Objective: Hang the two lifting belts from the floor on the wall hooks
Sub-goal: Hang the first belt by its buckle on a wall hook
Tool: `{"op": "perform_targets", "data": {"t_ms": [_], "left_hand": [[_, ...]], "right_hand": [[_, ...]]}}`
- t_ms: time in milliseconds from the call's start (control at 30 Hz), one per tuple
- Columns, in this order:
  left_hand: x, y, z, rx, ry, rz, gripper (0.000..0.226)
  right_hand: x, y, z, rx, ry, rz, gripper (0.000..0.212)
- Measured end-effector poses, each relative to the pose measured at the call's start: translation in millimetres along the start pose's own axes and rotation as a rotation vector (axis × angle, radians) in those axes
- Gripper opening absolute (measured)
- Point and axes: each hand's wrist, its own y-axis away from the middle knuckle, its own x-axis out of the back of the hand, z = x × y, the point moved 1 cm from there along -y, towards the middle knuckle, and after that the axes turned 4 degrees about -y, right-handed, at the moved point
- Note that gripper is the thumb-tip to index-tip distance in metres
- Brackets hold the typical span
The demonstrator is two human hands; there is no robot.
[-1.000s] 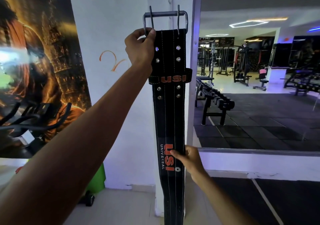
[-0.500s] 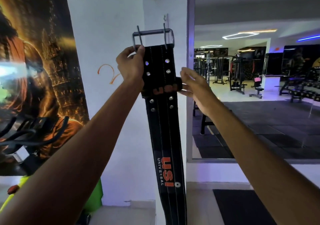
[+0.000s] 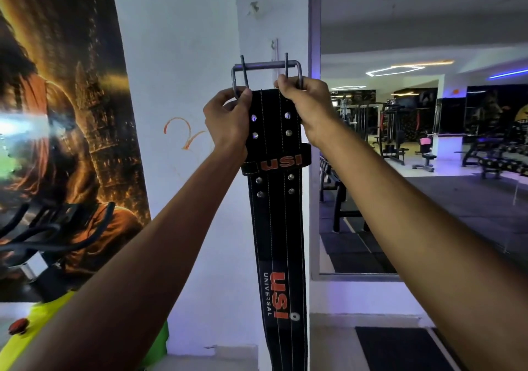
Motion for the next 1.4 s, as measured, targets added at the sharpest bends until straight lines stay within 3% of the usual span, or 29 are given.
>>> {"op": "perform_targets", "data": {"t_ms": [167, 267, 433, 733, 1033, 1100, 1233, 1400], "left_hand": [[1.8, -1.6, -6.1, 0.007, -0.007, -0.093, 0.021], [11.0, 6.0, -18.0, 0.009, -0.059, -0.245, 0.035], [41.2, 29.5, -72.8, -0.06, -0.099, -0.487, 0.033], [55.0, 89.1, -143.0, 0.057, -0.086, -0.382, 0.02], [104.1, 182.2, -252.9, 0.372, -0.294, -0.628, 0.017], [106.0, 183.5, -252.6, 0.382, -0.301, -0.655, 0.014], [87.8, 148.1, -210.0, 0.274, -0.216, -0.558, 0.013], [71.2, 112.3, -161.2, 0.159, -0.132, -0.521, 0.018]], "right_hand": [[-3.2, 1.1, 3.6, -0.012, -0.055, 0.079, 0.013], [-1.7, -0.7, 14.5, -0.049, -0.049, 0.13, 0.013], [5.4, -0.5, 21.7, -0.076, -0.056, 0.185, 0.014], [10.3, 1.8, 9.9, -0.117, -0.102, 0.206, 0.009], [22.1, 1.4, 18.0, -0.097, -0.094, 0.246, 0.013], [24.5, -0.5, 20.1, -0.101, -0.093, 0.247, 0.016], [26.0, -2.3, 22.0, -0.108, -0.128, 0.218, 0.021], [24.0, -1.4, 15.9, -0.093, -0.143, 0.202, 0.013]]}}
